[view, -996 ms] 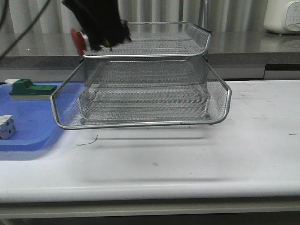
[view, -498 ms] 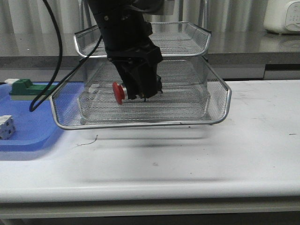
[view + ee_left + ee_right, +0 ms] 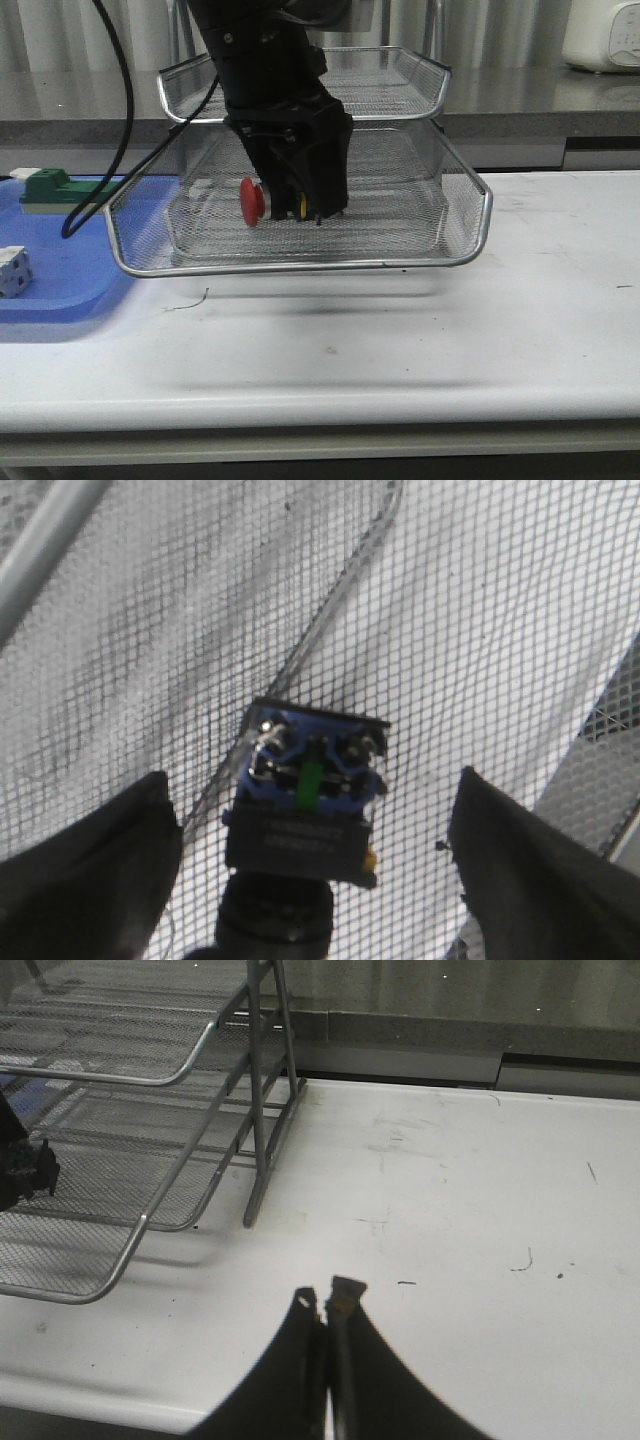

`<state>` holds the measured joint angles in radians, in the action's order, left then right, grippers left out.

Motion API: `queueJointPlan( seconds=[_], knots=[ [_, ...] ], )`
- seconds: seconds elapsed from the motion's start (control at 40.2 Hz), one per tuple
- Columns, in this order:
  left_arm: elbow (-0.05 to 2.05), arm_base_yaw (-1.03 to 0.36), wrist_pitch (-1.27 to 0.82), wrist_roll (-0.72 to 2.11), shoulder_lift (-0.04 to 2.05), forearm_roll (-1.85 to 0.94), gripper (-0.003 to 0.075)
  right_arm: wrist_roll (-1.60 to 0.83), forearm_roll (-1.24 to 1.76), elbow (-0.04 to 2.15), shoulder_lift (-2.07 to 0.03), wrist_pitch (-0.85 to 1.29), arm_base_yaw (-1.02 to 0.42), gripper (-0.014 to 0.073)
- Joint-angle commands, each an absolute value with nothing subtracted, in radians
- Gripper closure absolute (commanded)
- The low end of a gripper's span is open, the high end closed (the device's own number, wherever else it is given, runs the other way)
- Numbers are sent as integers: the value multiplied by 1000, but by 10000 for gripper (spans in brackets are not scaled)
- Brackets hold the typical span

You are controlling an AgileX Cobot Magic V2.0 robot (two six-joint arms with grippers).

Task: Place button on rack with both arms
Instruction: 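Open the left gripper to drop the button onto the tier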

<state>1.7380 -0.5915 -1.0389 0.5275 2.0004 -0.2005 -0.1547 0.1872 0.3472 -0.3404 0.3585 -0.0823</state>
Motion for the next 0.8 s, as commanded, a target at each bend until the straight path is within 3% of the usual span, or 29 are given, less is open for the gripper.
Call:
queueJointPlan(
  seconds=[0.0,0.174,0.274,0.398,0.647,0.772],
  knots=[
    [1793,-599,-1075,517,1922,-220,183,-159,187,373,-347,283,-81,655],
    [1850,-599,-1195,517,1899,-220,194,-159,187,373,-347,283,-81,655],
    [1859,-599,-1244,517,1881,-220,246,-159,187,373,-347,283,-81,655],
    [1859,-596,-1293,502,1859,-218,374,-159,187,373,-347,283,-81,655],
    [1859,-590,-1293,440,1805,-177,723,-159,187,373,-347,283,-81,655],
    [1857,-582,-1293,378,1765,-87,739,-159,187,373,-347,283,-81,655]
  ],
)
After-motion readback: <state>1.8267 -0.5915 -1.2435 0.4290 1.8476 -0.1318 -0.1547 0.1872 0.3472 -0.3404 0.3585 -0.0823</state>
